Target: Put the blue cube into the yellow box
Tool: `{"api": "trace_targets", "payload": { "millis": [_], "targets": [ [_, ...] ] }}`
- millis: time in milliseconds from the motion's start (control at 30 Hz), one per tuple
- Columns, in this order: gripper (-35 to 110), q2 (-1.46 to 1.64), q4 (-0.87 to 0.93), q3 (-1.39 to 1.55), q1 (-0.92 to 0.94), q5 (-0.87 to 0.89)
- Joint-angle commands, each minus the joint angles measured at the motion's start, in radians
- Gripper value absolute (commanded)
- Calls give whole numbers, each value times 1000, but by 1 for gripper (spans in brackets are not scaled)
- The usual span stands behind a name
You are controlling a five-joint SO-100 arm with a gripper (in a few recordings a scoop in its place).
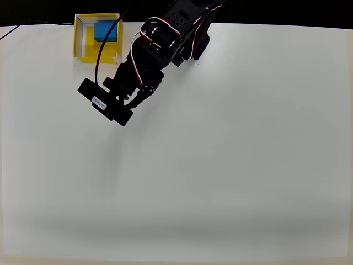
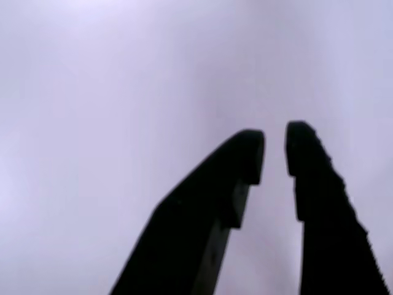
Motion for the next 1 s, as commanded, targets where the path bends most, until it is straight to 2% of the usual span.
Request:
{"api": "trace_targets", "payload": {
  "millis": [0, 233, 533, 967],
  "targets": [
    [0, 103, -49, 80, -179, -43],
    [0, 236, -9, 261, -370, -41],
    [0, 448, 81, 509, -494, 5],
    [0, 532, 281, 658, -528, 0]
  ]
}}
